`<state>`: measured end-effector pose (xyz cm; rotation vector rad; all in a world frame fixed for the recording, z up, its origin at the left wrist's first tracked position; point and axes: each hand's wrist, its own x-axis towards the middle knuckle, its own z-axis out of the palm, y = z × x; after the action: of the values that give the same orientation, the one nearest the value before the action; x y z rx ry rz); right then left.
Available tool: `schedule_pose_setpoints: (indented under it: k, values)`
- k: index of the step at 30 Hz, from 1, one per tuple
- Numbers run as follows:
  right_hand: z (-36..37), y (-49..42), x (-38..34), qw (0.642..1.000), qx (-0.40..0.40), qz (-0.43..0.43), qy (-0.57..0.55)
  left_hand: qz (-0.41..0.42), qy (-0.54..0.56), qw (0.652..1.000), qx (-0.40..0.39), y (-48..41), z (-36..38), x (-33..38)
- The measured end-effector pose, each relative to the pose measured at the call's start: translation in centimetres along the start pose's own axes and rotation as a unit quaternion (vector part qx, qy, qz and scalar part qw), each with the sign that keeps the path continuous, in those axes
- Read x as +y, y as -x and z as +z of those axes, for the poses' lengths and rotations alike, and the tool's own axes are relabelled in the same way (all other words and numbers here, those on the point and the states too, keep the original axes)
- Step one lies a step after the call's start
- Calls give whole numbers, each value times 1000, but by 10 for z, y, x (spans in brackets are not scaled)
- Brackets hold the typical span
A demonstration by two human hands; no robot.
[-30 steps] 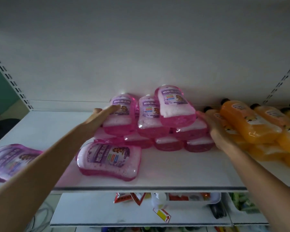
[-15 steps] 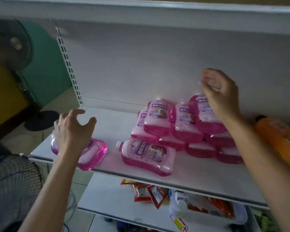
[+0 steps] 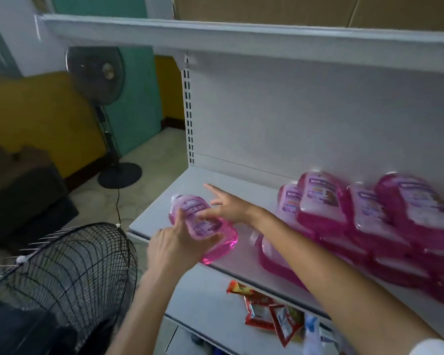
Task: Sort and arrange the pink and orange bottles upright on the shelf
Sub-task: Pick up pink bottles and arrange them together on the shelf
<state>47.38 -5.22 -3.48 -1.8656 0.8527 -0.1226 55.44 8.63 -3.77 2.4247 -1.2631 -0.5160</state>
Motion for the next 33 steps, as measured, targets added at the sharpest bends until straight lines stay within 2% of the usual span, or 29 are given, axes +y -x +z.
schedule_pose_setpoints:
  k: [1, 2, 4, 5, 7, 9, 12, 14, 17, 23, 24, 25, 27, 28, 29, 33]
  values:
    - [-5, -4, 2, 1000, -18, 10, -22, 20, 81, 996, -21, -4, 0, -2]
    - [-10, -8, 3, 999, -28, 18, -41, 31, 207, 977, -43, -8, 0, -6]
    - [-19, -12, 4, 996, -36, 33, -80, 21, 435, 896, -84, -18, 3, -15]
    - [-23, -12, 4, 994, -37, 35, -93, 6, 507, 856, -102, -22, 4, -17]
    - [-29, -14, 3, 995, -29, 15, -94, 4, 534, 839, -102, -34, 10, -17]
    - [-31, -12, -1, 995, 5, -28, -95, 13, 519, 851, -73, -44, 15, -11]
    - [-34, -12, -2, 986, 111, -101, -80, 49, 497, 864, -63, -66, 20, -3]
    - [-37, -13, -1, 976, 158, -139, -63, 93, 510, 851, -82, -76, 21, 0]
    - [-44, -12, 0, 969, 168, -133, -126, 126, 530, 831, -107, -88, 21, 2]
    - [-53, -15, 5, 943, 270, -181, -68, 174, 495, 839, -142, -118, 20, 16]
    - [-52, -18, 6, 936, 292, -186, -57, 179, 462, 861, -116, -125, 21, 17]
    - [-54, -22, 7, 930, 314, -189, -39, 183, 391, 899, -69, -133, 23, 15]
    - [-59, -32, 7, 921, 337, -195, 19, 174, 171, 969, 33, -144, 25, 2]
    - [-63, -37, 6, 919, 340, -196, 49, 171, 80, 979, 73, -145, 26, -8]
    - [-67, -43, 5, 916, 342, -196, 71, 176, 34, 980, 90, -146, 26, -18]
    - [-68, -69, -2, 900, 377, -184, 117, 206, 13, 974, 89, -144, 24, -28]
